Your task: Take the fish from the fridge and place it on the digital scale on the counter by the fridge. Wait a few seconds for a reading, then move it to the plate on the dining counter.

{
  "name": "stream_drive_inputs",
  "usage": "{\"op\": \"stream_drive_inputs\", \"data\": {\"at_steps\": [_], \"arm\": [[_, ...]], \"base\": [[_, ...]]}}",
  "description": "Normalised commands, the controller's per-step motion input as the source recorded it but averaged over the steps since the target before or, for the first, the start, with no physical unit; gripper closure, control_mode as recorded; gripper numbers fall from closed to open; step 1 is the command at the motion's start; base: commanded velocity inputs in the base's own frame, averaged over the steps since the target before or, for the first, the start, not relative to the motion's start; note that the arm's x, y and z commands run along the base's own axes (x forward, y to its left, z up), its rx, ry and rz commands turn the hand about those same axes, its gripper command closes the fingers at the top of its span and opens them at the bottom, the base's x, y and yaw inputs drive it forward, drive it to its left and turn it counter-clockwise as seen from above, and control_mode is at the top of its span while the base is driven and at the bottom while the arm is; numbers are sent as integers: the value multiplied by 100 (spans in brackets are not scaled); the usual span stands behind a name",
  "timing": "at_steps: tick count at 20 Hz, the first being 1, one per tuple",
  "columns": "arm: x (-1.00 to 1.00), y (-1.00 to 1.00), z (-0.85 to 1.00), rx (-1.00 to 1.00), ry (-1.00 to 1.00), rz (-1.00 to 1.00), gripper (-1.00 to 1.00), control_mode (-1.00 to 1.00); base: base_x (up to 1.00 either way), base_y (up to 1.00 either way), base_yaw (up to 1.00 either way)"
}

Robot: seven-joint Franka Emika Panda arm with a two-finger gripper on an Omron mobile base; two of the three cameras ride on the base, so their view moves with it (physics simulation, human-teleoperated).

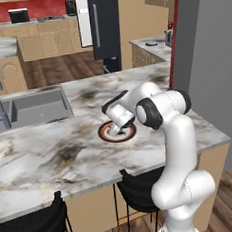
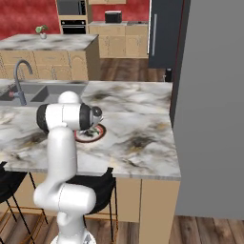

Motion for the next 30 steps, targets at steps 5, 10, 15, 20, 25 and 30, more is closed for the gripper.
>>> {"op": "stream_drive_inputs", "data": {"at_steps": [5, 10, 15, 20, 25, 30], "arm": [[26, 43, 0, 0, 1, 2, -100, -100], [2, 25, 0, 0, 1, 0, -100, -100], [-14, 0, 18, 0, 0, 0, -100, -100], [-36, -5, 81, 0, -2, 0, -100, -100], [-88, -22, 100, 0, -9, 0, -100, -100], [-100, -42, 100, 1, -1, -3, -100, -100]], "base": [[0, 0, 0], [0, 0, 0], [0, 0, 0], [0, 0, 0], [0, 0, 0], [0, 0, 0]]}}
